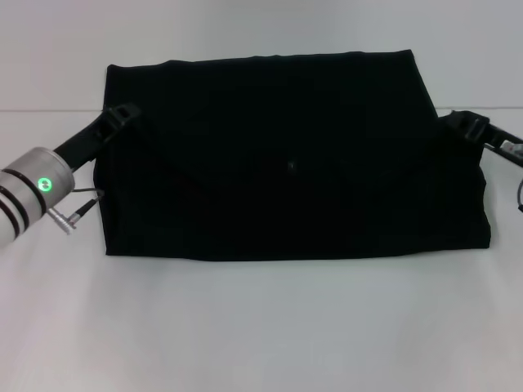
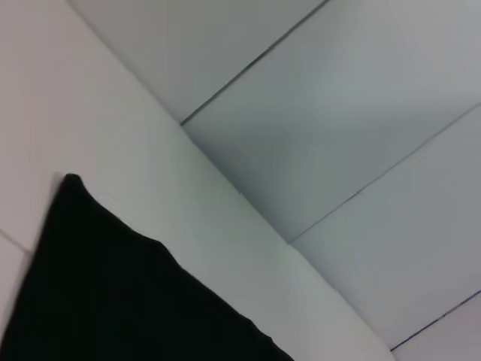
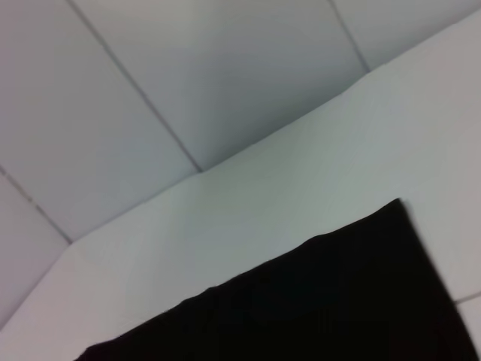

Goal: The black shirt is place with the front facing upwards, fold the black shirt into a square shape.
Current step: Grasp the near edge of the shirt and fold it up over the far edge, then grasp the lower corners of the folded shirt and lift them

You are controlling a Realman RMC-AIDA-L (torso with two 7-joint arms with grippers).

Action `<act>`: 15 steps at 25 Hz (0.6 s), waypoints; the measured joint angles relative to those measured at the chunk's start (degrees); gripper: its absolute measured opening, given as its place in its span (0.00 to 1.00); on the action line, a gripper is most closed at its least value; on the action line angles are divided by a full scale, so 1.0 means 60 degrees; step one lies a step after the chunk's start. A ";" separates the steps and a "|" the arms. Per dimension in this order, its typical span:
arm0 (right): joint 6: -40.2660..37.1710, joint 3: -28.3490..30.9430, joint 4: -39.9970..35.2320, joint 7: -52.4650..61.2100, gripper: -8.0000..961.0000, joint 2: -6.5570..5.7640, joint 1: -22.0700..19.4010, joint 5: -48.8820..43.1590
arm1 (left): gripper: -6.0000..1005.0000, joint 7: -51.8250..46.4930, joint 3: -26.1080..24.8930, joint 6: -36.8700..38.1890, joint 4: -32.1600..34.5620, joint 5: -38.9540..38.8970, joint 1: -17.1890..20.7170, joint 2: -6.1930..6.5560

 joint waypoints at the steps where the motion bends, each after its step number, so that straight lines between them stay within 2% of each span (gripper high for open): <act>1: 0.0045 0.0001 0.0078 -0.0177 0.08 0.0007 0.0016 0.0074 | 0.05 0.0139 -0.0004 -0.0008 -0.0004 -0.0079 0.0000 -0.0039; 2: 0.0069 0.0001 0.0129 -0.0270 0.08 0.0013 0.0020 0.0128 | 0.05 0.0253 -0.0009 -0.0012 -0.0008 -0.0187 0.0005 -0.0072; 10: 0.0061 0.0053 0.0234 -0.0270 0.33 0.0016 -0.0293 0.0694 | 0.20 0.0194 -0.0064 -0.0076 -0.0084 -0.0328 0.0243 -0.0093; 13: -0.0214 0.0058 0.0232 -0.0206 0.46 0.0004 -0.0575 0.0874 | 0.26 -0.0069 -0.0067 0.0168 -0.0092 -0.0338 0.0497 -0.0035; 15: -0.0571 0.0057 0.0220 -0.0195 0.55 -0.0013 -0.0797 0.0919 | 0.42 -0.0285 -0.0001 0.0631 -0.0094 -0.0316 0.0711 0.0072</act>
